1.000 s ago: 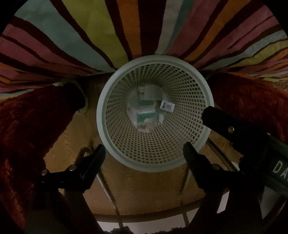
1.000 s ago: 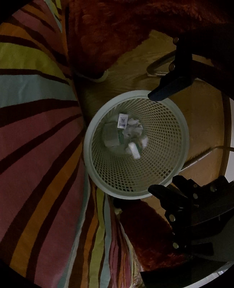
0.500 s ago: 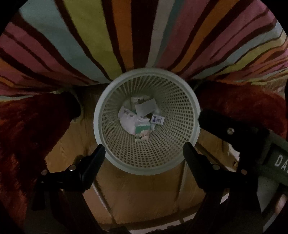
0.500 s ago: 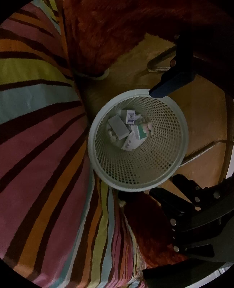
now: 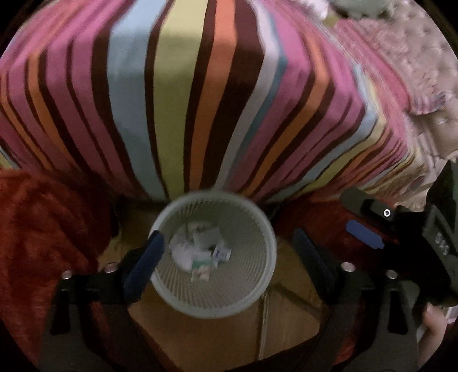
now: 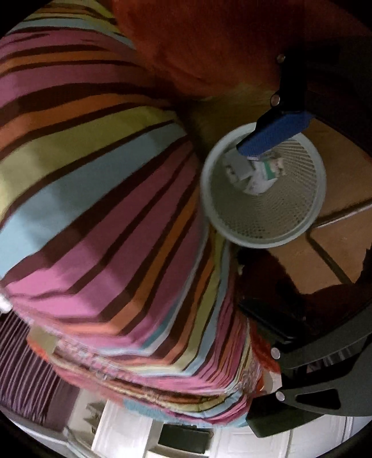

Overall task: Collect trash
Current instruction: 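Move both open tools back up toward the lime-green boxes on the bed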

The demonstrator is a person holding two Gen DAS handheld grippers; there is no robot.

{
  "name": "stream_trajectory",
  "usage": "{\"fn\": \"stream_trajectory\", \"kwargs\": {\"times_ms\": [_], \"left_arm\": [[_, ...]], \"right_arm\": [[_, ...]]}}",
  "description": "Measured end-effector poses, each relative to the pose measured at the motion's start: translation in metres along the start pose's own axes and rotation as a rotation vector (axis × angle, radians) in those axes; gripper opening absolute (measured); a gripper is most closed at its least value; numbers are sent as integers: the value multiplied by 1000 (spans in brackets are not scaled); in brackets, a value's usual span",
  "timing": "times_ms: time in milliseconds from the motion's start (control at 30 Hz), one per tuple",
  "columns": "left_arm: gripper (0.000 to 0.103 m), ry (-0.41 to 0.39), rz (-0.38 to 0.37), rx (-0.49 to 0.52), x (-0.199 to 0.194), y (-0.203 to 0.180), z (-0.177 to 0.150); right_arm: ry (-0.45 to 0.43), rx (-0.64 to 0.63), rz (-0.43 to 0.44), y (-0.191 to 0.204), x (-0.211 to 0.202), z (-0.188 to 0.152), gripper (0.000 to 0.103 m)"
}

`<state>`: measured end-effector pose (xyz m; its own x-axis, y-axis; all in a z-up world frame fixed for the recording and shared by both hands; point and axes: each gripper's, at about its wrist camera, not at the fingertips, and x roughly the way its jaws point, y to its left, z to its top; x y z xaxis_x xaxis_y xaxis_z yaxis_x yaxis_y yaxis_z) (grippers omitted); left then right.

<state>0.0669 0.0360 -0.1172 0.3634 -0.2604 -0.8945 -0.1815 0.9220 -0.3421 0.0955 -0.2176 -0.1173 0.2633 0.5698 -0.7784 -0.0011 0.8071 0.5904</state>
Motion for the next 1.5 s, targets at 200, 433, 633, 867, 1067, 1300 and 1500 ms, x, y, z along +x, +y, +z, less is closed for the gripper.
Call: {"fn": "stream_trajectory", "kwargs": {"times_ms": [200, 433, 633, 867, 1067, 1300, 1500], "left_arm": [[95, -144, -19, 29, -29, -3, 18], [96, -306, 8, 88, -64, -8, 53], [96, -350, -40, 38, -80, -6, 94], [96, -387, 15, 39, -82, -6, 157], [96, -405, 57, -29, -71, 0, 215], [96, -397, 89, -40, -52, -2, 267], [96, -374, 117, -34, -34, -6, 302]], "right_arm": [[-304, -105, -43, 22, -41, 9, 95], [-430, -261, -99, 50, -66, 37, 95], [-539, -357, -226, 74, -81, 63, 95], [-616, -398, -272, 87, -87, 116, 95], [-615, -323, -263, 94, -84, 167, 95], [-584, -305, -263, 97, -63, 217, 95], [-527, -333, -203, 103, -42, 240, 95]]}}
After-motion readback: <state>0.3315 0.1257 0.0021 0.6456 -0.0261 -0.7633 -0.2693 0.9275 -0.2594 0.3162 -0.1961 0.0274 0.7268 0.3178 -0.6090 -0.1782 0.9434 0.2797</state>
